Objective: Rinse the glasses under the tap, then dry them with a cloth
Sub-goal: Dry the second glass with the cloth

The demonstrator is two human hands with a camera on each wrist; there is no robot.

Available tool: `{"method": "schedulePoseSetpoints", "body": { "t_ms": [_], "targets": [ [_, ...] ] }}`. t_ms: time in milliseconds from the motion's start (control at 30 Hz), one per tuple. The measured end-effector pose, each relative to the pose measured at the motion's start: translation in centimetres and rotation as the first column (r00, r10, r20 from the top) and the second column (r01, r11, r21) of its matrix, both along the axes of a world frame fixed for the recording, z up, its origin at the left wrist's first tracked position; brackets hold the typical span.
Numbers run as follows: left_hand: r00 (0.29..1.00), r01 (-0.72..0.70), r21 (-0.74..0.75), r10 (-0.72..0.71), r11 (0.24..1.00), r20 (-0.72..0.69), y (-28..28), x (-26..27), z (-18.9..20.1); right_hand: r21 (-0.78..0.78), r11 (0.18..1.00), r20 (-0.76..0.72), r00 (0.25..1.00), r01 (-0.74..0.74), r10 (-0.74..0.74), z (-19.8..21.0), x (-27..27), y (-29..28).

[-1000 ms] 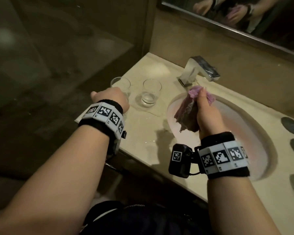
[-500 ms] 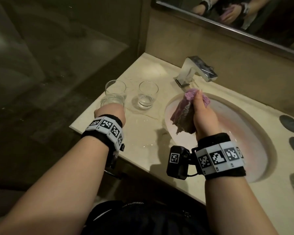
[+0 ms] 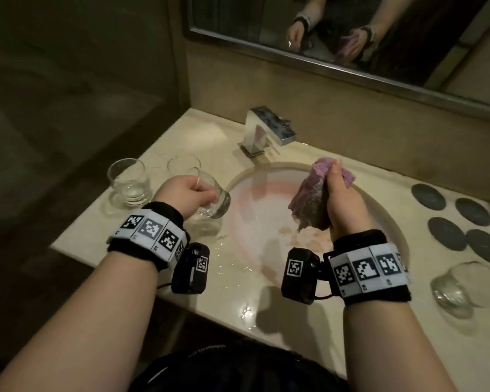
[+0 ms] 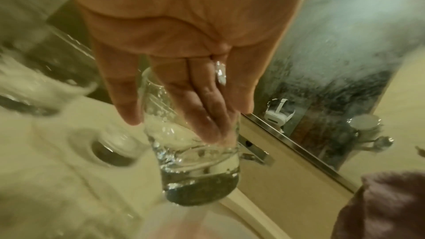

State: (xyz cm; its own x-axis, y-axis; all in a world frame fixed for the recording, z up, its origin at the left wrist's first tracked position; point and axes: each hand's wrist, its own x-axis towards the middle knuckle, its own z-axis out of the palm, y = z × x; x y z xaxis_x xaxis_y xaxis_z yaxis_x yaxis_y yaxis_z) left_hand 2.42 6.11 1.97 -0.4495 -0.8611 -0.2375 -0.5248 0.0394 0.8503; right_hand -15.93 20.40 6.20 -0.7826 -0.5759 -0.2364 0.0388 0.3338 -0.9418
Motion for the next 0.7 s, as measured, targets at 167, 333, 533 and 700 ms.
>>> {"method": "schedulePoseSetpoints", "body": {
  "t_ms": [167, 333, 533, 700],
  "targets": [
    [0.957, 0.016, 0.104, 0.015, 0.994, -0.289, 2.9, -6.9, -0.4, 0.002, 0.998, -0.021, 0.998, 0.057, -0.057, -0.2, -4.9, 3.8],
    [0.898, 0.057, 0.243, 0.057, 0.968, -0.436, 5.5, -12.4, -1.3, 0.091, 0.989, -0.054, 0.992, 0.119, -0.115, -0.8, -9.3, 7.3],
    [0.762, 0.175, 0.591, 0.272, 0.788, -0.588, 7.3, -16.5, -2.2, 0.121, 0.981, -0.061, 0.987, 0.153, -0.147, -1.8, -12.5, 9.4],
    [0.609, 0.250, 0.756, 0.509, 0.605, -0.608, 7.4, -17.9, -1.6, 0.120, 0.982, 0.073, 0.986, 0.144, -0.153, -2.5, -13.6, 8.9]
  ]
}}
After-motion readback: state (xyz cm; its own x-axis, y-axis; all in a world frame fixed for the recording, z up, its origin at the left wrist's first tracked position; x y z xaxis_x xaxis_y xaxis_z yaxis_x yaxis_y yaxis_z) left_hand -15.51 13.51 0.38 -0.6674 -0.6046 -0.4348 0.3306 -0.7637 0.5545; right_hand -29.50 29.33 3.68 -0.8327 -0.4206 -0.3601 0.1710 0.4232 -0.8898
